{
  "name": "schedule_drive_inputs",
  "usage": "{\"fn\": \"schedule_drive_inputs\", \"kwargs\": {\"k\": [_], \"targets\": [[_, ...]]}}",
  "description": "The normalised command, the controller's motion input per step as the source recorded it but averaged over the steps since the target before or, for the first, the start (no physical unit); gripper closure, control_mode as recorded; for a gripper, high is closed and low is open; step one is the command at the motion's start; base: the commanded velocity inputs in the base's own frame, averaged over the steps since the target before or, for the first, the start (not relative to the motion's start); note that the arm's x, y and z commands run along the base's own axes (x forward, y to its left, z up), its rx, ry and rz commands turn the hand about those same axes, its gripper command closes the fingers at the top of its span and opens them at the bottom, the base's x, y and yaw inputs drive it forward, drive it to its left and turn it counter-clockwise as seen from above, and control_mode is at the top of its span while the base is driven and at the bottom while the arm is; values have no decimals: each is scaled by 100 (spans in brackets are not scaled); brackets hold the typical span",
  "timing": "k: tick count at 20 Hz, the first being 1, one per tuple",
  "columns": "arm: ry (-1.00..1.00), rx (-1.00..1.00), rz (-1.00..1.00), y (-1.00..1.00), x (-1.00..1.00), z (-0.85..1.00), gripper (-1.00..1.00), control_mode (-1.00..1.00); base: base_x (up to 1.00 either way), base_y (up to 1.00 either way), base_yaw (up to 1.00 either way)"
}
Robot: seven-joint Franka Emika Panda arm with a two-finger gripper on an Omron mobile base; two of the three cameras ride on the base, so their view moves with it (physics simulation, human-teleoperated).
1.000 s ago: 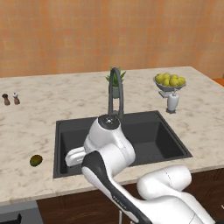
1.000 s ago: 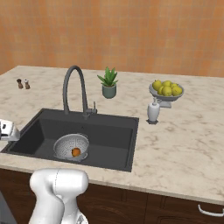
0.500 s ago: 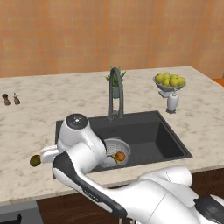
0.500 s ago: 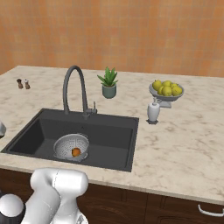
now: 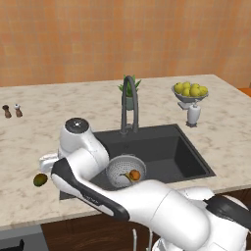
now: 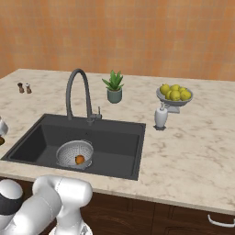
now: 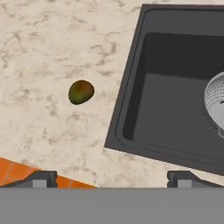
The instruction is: Put the colander in the sink, put the mango, peach, banana in the colander, and turn on the sink faucet and pour water over the colander.
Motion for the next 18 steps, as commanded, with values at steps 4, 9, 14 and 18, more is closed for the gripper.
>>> {"fn": "schedule_drive_inputs", "kwargs": {"k": [4, 9, 14, 18], "targets": [[0, 2, 0, 0, 13, -4, -100, -100, 0, 0, 0], [0, 0, 0, 13, 10, -9, -100, -100, 0, 0, 0], [0, 0, -1, 50, 12, -21, -100, -100, 0, 0, 0], [0, 0, -3, 54, 29, -23, -100, -100, 0, 0, 0]]}}
